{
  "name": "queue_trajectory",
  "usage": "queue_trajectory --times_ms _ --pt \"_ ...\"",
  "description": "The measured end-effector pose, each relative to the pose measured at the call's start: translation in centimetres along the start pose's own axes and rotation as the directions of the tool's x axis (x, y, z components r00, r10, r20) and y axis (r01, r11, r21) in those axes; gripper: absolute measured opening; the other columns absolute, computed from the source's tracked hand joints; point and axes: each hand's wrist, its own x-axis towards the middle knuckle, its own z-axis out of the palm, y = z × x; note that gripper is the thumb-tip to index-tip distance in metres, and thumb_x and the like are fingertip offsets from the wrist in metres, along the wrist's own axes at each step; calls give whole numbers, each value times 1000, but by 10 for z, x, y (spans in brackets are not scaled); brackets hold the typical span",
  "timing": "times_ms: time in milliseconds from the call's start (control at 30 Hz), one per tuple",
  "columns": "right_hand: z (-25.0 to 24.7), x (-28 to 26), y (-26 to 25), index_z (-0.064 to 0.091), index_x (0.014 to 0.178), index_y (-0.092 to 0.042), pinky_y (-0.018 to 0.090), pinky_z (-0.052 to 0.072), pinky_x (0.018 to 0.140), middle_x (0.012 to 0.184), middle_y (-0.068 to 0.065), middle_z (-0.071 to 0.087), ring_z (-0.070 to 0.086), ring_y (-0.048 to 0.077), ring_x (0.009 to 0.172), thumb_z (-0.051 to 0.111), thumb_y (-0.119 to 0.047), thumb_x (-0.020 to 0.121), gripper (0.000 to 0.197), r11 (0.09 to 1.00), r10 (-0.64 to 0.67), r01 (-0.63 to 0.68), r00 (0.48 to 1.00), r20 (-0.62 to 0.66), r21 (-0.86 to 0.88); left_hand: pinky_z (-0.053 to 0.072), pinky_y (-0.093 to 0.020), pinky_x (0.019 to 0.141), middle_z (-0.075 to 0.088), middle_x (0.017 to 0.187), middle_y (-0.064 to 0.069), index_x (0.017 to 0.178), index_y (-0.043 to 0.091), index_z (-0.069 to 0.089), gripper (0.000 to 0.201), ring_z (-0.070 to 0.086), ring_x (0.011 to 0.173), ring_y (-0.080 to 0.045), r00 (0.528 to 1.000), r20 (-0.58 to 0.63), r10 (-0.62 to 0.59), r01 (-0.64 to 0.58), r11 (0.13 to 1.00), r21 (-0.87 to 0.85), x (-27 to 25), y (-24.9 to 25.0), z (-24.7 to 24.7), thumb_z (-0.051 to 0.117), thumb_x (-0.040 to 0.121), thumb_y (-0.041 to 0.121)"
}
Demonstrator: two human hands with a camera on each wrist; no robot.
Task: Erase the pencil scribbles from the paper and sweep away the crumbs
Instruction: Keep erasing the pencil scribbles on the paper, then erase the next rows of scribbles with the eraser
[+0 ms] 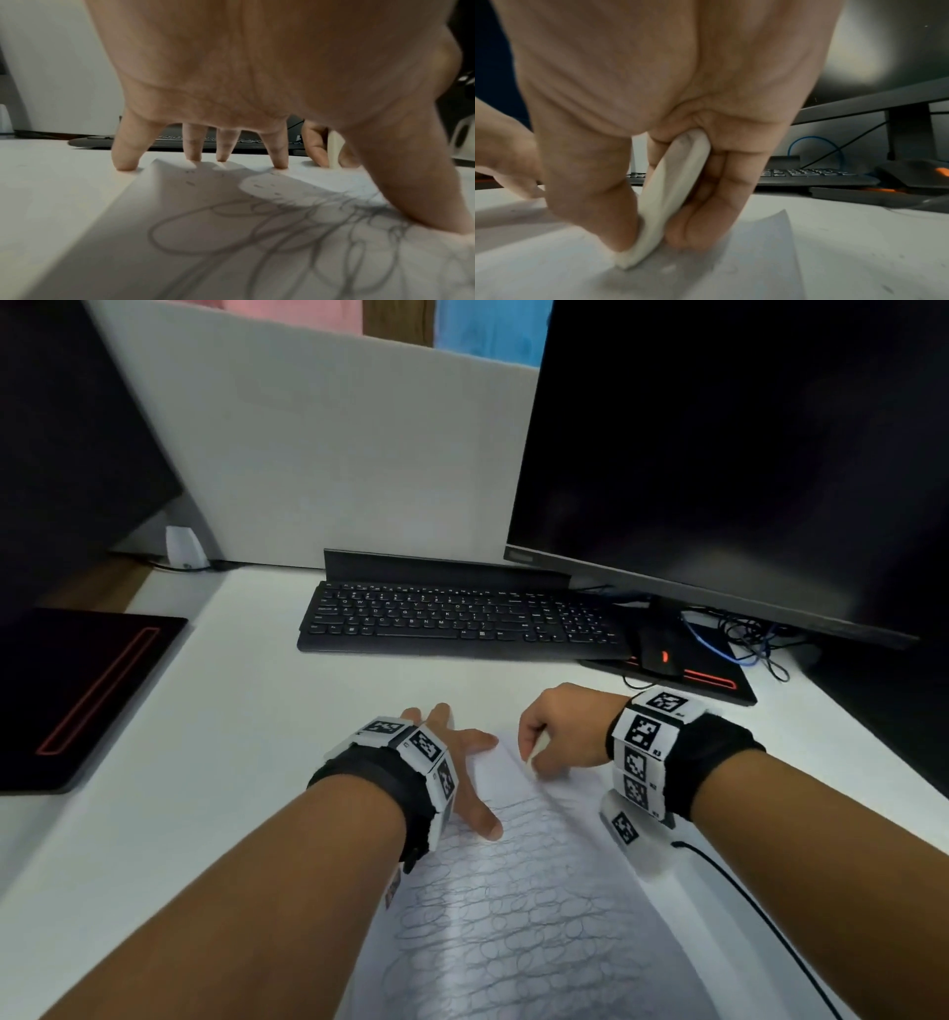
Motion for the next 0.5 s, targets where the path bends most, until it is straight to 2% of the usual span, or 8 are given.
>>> queue_trajectory --times_ms 67,167,333,433,500 --pt "-1 -1 0 74 94 -20 19 41 56 70 -15 57 52 1 64 70 -18 80 15 1000 15 -15 1000 11 2 31 -56 111 17 156 -5 148 54 13 105 16 145 -32 1000 -6 8 -8 1000 2 -7 -8 -2 74 64 72" --pt "-1 -1 1 73 92 -23 21 46 62 78 -15 61 58 6 73 70 -20 80 13 1000 21 -21 1000 20 0 32 -49 109 22 154 -4 147 52 16 103 27 142 -30 998 -64 -7 5 999 -40 -24 -33 -8 76 65 67" --pt "-5 5 0 69 92 -27 23 47 68 88 -13 62 59 11 84 73 -25 80 12 998 16 -12 998 63 -53 22 -48 117 10 162 2 148 52 21 101 15 148 -26 994 -27 -104 103 994 -32 -39 -72 -6 78 66 65" --pt "-8 8 -4 68 99 -24 29 52 81 102 -8 65 61 14 96 70 -34 83 19 978 33 -11 994 103 -206 22 -48 117 10 161 4 149 52 18 101 11 149 -23 992 -27 -125 125 992 -13 -41 -71 -2 76 68 65" --pt "-16 8 -8 72 94 -17 32 55 80 96 -5 68 63 15 88 65 -37 86 23 945 79 -36 990 120 -326 23 -48 117 11 160 4 149 53 15 102 9 148 -23 989 -37 -140 140 990 -11 -41 -70 1 74 67 68"
